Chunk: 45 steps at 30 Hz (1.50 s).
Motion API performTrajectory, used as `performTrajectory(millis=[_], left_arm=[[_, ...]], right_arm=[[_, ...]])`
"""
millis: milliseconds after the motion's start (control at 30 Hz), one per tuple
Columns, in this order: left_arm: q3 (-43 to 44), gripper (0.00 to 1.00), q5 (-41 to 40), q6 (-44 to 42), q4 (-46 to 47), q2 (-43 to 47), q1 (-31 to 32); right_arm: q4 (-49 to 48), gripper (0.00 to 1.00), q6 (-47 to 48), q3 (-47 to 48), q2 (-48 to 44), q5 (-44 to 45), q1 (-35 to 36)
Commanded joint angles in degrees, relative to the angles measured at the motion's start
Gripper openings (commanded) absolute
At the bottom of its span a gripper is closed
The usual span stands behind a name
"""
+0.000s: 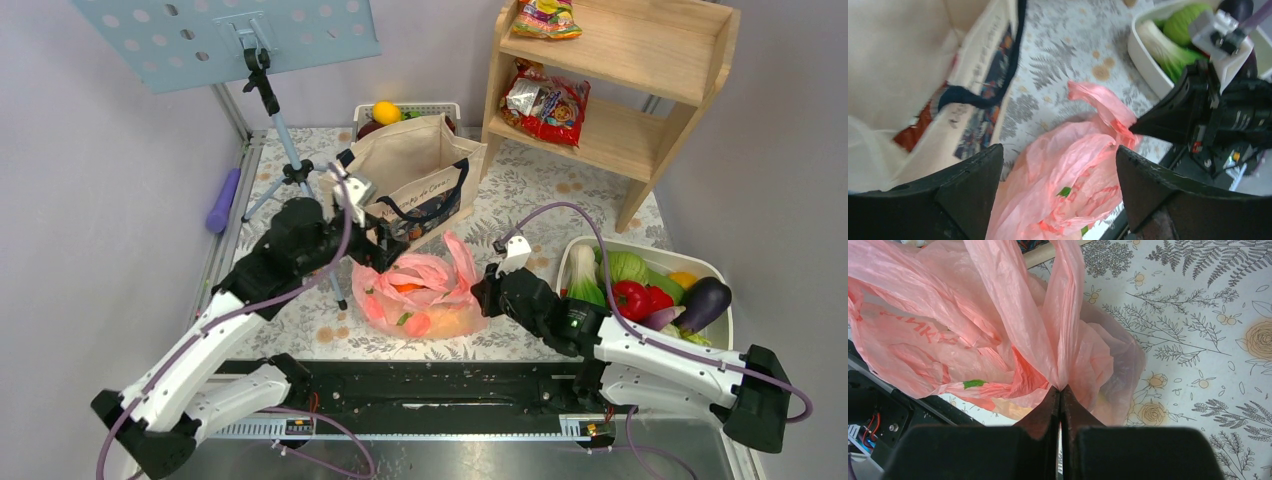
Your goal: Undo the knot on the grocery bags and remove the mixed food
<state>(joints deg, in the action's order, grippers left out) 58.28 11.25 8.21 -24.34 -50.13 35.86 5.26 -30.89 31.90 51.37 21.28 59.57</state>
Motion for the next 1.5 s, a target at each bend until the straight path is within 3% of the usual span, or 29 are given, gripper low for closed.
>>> performTrajectory(millis=[0,367,500,733,767,933,1033,1200,1367,1467], left_arm=[[0.28,0.81,2.48,-5.13,1.25,-4.88,4.62],[1.06,0.78,-4.03,-9.22,-1.93,-13.49,10.99],[-1.79,0.57,-6.70,-8.47,-0.76,-13.48,11.54],[-4.71,0.04,-14.34,-7.59,1.90,-9.28,12.12],[-5.21,0.00,-16.39,-6.56,2.77,-7.84,12.10],[-11.30,0.00,-31.64,-4.44,9.81,2.34,12.01],[-13.17,0.00,-36.07,-4.29,11.25,6.39,11.98],[-12.55,0.00,-34.93,-4.26,10.85,7.71,12.03],[-12.53,0.00,-30.45,-3.01,10.82,8.63,12.03],[-12.66,0.00,-29.83,-2.72,10.61,9.19,12.04]], right_arm=[[0.48,0.00,-1.53,1.75,-1.16,-1.08,-0.24],[-0.04,0.00,-1.65,0.95,-2.04,-1.68,-0.24],[0.02,0.00,-0.46,1.36,-2.23,-1.92,-0.30],[0.04,0.00,-2.70,0.29,-2.42,1.31,-0.33],[0.23,0.00,-3.81,-0.19,-2.90,1.90,-0.38],[0.67,0.00,-10.82,-3.62,-8.67,8.04,-0.33],[0.81,0.00,-12.84,-6.85,-12.22,11.29,-0.34],[5.03,0.18,-9.91,-5.90,-16.00,10.83,-0.33],[15.91,0.52,-3.98,1.93,-15.98,7.25,-0.33],[21.59,0.66,-2.51,8.21,-13.96,6.36,-0.25]])
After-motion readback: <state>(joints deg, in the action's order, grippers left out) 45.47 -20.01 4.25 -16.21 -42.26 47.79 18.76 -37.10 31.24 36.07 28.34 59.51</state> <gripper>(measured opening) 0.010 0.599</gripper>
